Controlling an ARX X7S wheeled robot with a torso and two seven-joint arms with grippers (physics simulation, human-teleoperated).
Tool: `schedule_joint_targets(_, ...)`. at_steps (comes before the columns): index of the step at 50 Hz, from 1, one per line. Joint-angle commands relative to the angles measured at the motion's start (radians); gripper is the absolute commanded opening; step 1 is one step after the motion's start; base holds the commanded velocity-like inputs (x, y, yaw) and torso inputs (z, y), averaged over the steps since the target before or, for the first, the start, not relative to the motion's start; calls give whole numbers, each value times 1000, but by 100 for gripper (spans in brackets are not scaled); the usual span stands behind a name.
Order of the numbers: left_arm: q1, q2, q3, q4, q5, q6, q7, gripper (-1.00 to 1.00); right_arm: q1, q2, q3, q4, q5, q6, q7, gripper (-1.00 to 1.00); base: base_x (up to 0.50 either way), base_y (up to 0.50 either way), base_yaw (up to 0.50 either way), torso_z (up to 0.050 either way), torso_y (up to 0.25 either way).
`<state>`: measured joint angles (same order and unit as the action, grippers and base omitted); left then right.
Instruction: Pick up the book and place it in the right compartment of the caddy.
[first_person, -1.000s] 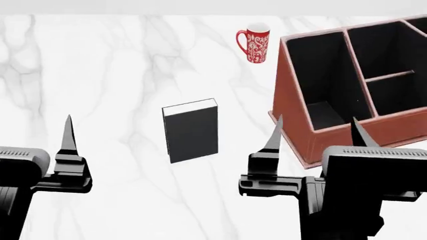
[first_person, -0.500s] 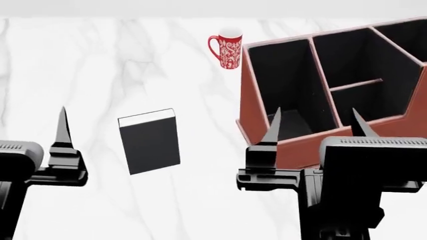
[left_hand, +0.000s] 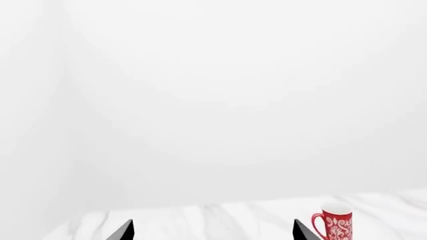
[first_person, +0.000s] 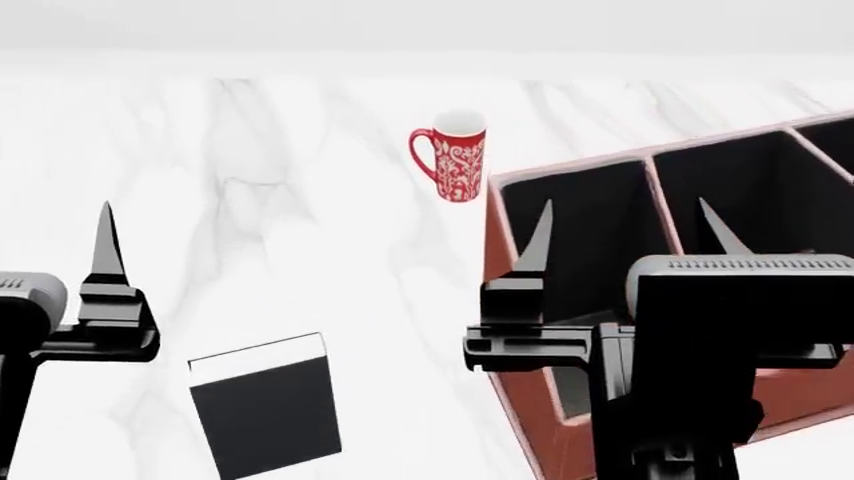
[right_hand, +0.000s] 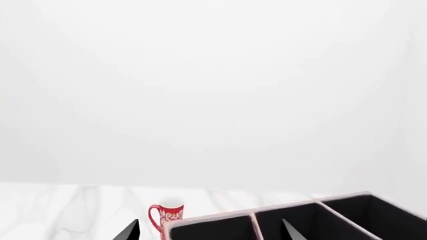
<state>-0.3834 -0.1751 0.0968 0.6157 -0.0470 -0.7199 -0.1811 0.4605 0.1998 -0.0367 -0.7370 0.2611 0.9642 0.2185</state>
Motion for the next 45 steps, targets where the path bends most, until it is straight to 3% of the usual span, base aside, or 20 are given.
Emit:
schedule_joint_targets(1, -2, -7, 0, 5, -5, 0, -9, 100, 14, 6, -4, -16, 9, 24, 10, 100, 500, 0, 0, 0, 0)
schedule_joint_targets(45, -1, -26, 7, 27, -28, -10, -35, 100, 45, 25, -34, -43, 41, 71, 29, 100, 500, 0, 0, 0, 1)
